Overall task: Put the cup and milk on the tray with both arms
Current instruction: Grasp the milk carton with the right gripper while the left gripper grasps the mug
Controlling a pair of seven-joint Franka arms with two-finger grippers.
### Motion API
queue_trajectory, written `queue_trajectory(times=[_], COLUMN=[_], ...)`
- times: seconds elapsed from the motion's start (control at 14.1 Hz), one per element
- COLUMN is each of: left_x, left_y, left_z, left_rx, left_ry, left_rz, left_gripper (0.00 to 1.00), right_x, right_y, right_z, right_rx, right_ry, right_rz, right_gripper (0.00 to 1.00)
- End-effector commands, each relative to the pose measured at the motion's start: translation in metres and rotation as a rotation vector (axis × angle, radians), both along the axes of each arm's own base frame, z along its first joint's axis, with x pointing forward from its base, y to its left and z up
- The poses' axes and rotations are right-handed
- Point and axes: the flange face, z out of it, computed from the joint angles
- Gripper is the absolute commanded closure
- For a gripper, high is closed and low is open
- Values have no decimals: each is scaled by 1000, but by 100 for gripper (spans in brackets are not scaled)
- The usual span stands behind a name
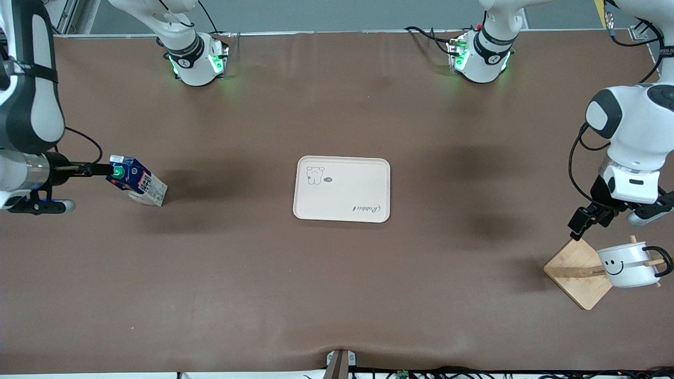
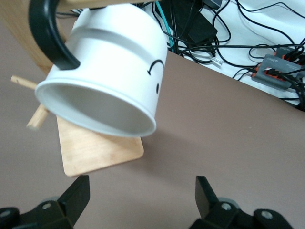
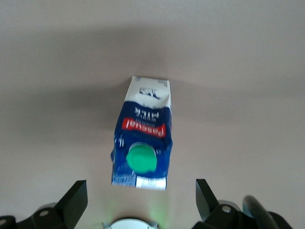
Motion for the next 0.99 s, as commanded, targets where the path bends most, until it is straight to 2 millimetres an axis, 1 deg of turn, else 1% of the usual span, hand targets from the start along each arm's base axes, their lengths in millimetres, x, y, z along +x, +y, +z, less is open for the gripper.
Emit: queue_trajectory(times=[0.0, 0.14, 0.21, 0.28, 0.5, 0.57, 0.64, 0.71, 0.78, 0.85, 0.92], left_x=[9, 19, 22, 26, 34, 36, 38, 40, 43, 45, 46], left_y=[13, 14, 12, 10, 6, 4, 4, 4, 1, -2, -5], left_z=[2, 7, 10, 10, 12, 8, 6, 4, 1, 0, -1], left_rx=[64, 78, 79, 78, 78, 75, 74, 73, 72, 72, 84], left_ry=[-36, -53, -61, -64, -75, -74, -79, -81, -81, -83, -82], left_rz=[-36, -46, -49, -53, -62, -66, -67, -67, -75, -81, -96], left_gripper=[18, 19, 19, 19, 21, 22, 25, 26, 27, 28, 28], right_x=[-18, -26, -31, -36, -43, -46, -50, -53, -56, -57, -56], right_y=[9, 12, 12, 14, 17, 16, 17, 17, 17, 15, 14], right_z=[-17, -33, -36, -44, -58, -64, -70, -77, -80, -81, -80], right_rx=[-4, -2, 0, 2, 2, 3, 4, 4, 5, 6, 6], right_ry=[-14, -14, -19, -8, -17, -8, -2, -4, 1, 7, 5], right_rz=[-3, 1, 0, 3, 7, 4, 6, 5, 5, 1, 0], right_gripper=[0, 0, 0, 0, 0, 0, 0, 2, 33, 67, 89])
